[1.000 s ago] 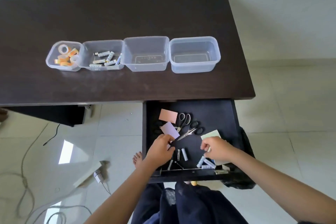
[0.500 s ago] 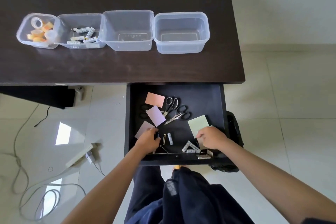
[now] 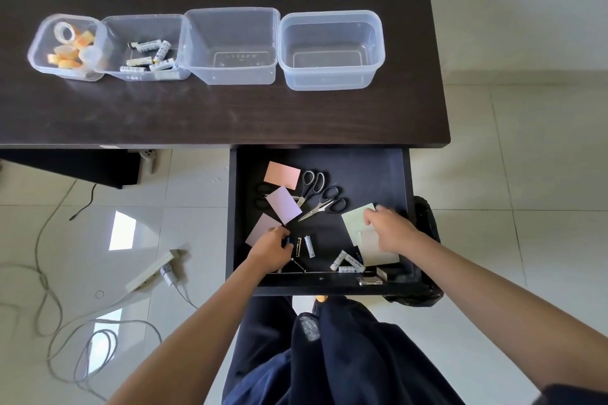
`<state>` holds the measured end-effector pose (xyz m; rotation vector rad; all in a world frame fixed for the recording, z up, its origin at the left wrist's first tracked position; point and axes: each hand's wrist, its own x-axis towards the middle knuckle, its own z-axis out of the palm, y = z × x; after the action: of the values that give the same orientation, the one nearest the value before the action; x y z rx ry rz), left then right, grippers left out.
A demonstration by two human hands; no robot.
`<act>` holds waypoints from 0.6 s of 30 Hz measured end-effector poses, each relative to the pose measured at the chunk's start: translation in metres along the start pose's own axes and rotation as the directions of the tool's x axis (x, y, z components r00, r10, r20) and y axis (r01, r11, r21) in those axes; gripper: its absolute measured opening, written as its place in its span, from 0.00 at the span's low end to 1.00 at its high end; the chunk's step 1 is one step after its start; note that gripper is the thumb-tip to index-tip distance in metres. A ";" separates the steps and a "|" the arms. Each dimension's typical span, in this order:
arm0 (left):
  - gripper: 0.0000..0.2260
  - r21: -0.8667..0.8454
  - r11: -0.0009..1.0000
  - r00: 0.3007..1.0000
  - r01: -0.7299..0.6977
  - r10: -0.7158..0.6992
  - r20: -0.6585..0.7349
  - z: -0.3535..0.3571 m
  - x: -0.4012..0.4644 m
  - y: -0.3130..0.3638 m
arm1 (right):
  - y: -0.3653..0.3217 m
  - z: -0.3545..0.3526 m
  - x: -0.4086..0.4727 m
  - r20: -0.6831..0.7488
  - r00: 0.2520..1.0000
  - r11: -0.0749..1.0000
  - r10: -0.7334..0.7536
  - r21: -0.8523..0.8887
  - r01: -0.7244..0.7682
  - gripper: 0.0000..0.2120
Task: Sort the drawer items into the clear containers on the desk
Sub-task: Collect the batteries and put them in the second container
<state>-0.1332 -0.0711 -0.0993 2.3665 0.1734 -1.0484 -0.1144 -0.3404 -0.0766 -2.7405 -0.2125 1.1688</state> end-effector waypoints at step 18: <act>0.18 -0.033 0.999 1.000 0.001 -0.001 0.001 0.006 -0.003 -0.001 | 0.000 -0.034 0.027 0.031 0.997 0.989 -0.066 -0.129 0.069 0.17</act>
<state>-0.1393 -0.0734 -0.1013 2.3362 0.1903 -1.0397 -0.0717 -0.3378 -0.0721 -2.8049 -0.3950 1.2157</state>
